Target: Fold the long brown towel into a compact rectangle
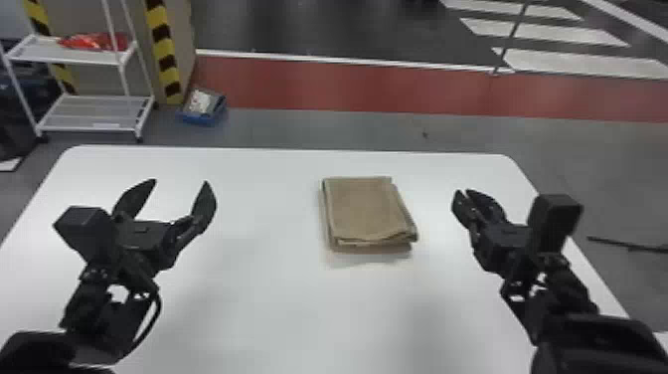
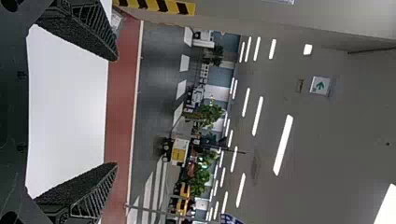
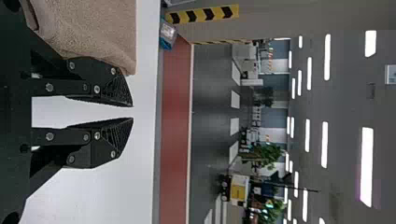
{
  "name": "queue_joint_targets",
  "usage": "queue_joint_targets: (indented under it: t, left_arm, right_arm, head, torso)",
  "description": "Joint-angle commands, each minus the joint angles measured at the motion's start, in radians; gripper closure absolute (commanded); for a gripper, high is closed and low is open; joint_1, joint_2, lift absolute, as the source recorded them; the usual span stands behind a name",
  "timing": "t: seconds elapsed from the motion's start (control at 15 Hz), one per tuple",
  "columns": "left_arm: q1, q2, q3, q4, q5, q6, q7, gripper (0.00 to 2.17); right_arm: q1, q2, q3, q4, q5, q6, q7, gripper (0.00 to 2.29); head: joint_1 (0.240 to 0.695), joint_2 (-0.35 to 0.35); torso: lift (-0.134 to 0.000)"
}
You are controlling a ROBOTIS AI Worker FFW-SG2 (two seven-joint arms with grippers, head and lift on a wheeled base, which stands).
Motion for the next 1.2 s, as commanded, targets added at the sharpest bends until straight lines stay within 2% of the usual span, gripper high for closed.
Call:
queue_joint_targets:
  t: [0.0, 0.13, 0.33, 0.47, 0.67, 1.13]
  left_arm:
    - [0.027, -0.001, 0.087, -0.015, -0.008, 0.038, -0.04, 0.08]
    - [0.09, -0.001, 0.174, -0.059, -0.011, 0.057, -0.055, 0.08]
    - [0.164, -0.008, 0.256, -0.105, -0.011, 0.054, -0.072, 0.08]
    - [0.222, -0.016, 0.302, -0.161, -0.011, 0.041, -0.072, 0.08]
    - [0.293, -0.027, 0.328, -0.239, -0.011, 0.029, -0.076, 0.08]
    - [0.371, -0.04, 0.329, -0.319, -0.031, 0.035, -0.067, 0.08]
  right_arm:
    - [0.164, 0.039, 0.017, -0.14, -0.016, -0.175, -0.026, 0.06]
    - [0.236, 0.046, 0.068, -0.148, -0.002, -0.319, -0.095, 0.06]
    - [0.322, 0.046, 0.094, -0.137, 0.007, -0.466, -0.133, 0.06]
    - [0.325, 0.047, 0.094, -0.118, 0.01, -0.466, -0.146, 0.06]
    - [0.348, 0.056, 0.088, -0.12, 0.013, -0.454, -0.147, 0.06]
    - [0.354, 0.056, 0.1, -0.146, 0.019, -0.334, -0.149, 0.06]
  head:
    - [0.695, -0.138]
    - [0.695, -0.099]
    - [0.695, -0.024]
    - [0.695, 0.021]
    - [0.695, 0.047]
    - [0.695, 0.051]
  torso:
    - [-0.094]
    - [-0.094]
    - [-0.094]
    - [-0.094]
    - [-0.094]
    - [-0.094]
